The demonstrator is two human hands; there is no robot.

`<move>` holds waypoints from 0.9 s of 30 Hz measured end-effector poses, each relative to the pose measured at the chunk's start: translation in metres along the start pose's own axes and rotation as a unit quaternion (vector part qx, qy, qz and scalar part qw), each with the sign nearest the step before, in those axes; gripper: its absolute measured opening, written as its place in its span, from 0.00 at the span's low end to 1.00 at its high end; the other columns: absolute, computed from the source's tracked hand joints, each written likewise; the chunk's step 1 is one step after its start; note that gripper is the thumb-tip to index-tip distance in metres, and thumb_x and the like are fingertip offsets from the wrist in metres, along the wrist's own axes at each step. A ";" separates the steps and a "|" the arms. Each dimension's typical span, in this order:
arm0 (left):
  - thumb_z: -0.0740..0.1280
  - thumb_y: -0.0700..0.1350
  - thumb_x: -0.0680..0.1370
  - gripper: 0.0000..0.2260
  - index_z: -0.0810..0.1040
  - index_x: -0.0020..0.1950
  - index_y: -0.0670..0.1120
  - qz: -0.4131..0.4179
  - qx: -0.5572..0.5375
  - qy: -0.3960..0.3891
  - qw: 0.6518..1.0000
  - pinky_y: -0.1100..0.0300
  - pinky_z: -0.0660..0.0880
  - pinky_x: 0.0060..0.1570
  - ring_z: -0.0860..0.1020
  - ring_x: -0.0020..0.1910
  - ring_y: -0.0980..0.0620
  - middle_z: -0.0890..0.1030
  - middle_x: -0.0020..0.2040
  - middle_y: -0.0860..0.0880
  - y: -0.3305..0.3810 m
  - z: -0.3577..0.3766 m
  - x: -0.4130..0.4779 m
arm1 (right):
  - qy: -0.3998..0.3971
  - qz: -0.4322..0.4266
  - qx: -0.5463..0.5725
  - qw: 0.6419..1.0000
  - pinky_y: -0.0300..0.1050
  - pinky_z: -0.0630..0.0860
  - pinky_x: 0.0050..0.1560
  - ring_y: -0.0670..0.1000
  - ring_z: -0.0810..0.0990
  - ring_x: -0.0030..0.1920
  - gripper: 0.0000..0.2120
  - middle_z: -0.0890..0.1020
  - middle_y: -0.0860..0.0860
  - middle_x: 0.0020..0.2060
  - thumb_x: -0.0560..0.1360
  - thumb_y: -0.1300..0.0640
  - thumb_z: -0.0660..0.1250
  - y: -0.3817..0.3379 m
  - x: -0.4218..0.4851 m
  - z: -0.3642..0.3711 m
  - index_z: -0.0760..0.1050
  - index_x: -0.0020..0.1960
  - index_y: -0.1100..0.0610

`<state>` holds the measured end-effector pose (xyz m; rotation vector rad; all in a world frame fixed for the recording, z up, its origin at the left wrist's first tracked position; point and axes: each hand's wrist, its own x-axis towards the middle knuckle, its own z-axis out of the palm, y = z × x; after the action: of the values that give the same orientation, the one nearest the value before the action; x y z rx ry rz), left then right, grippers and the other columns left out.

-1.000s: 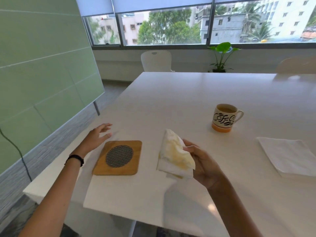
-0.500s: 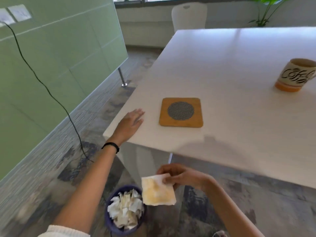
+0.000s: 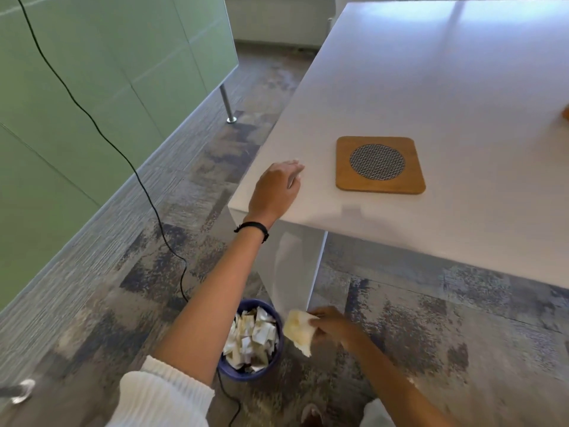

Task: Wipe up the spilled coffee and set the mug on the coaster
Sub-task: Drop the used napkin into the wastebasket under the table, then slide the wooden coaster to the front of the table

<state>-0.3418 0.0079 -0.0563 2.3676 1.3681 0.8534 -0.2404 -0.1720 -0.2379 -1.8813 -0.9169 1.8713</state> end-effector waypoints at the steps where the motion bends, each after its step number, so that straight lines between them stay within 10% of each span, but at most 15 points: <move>1: 0.62 0.39 0.77 0.14 0.77 0.61 0.43 0.002 0.001 -0.002 1.000 0.55 0.70 0.65 0.74 0.64 0.49 0.77 0.64 0.45 0.000 0.000 0.000 | -0.024 -0.010 0.020 0.999 0.40 0.81 0.38 0.49 0.81 0.37 0.17 0.79 0.60 0.47 0.76 0.65 0.63 -0.011 0.000 0.012 0.69 0.64 0.68; 6: 0.62 0.39 0.77 0.13 0.77 0.61 0.43 0.006 0.003 -0.003 1.000 0.56 0.70 0.64 0.74 0.64 0.48 0.77 0.64 0.44 -0.001 -0.001 0.000 | -0.052 -0.054 0.082 0.994 0.50 0.78 0.51 0.55 0.80 0.40 0.19 0.80 0.62 0.48 0.77 0.62 0.62 -0.056 -0.006 0.039 0.65 0.66 0.67; 10: 0.62 0.39 0.77 0.14 0.77 0.61 0.43 0.006 0.000 -0.003 1.000 0.55 0.70 0.64 0.74 0.63 0.48 0.77 0.64 0.45 -0.002 0.000 0.000 | -0.054 -0.100 0.024 0.993 0.39 0.79 0.44 0.63 0.77 0.58 0.18 0.75 0.67 0.60 0.77 0.65 0.62 -0.074 -0.023 0.020 0.67 0.66 0.68; 19: 0.62 0.39 0.77 0.12 0.79 0.57 0.44 -0.064 -0.143 -0.072 0.985 0.71 0.69 0.54 0.77 0.53 0.55 0.81 0.57 0.48 0.009 -0.013 0.027 | -0.084 -0.252 -0.022 0.964 0.42 0.78 0.53 0.53 0.81 0.52 0.15 0.78 0.62 0.59 0.79 0.63 0.57 -0.116 -0.118 -0.065 0.69 0.65 0.63; 27: 0.63 0.45 0.77 0.19 0.70 0.67 0.41 -0.080 -0.086 -0.167 0.979 0.56 0.68 0.63 0.73 0.63 0.47 0.75 0.66 0.42 0.046 0.009 0.062 | -0.041 -0.364 0.037 0.930 0.40 0.78 0.51 0.49 0.81 0.50 0.15 0.76 0.65 0.60 0.78 0.66 0.55 -0.147 -0.162 -0.140 0.68 0.64 0.67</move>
<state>-0.2805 0.0382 -0.0184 2.1171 1.2711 0.4809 -0.1223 -0.1394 -0.0088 -1.1718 -1.3191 1.4871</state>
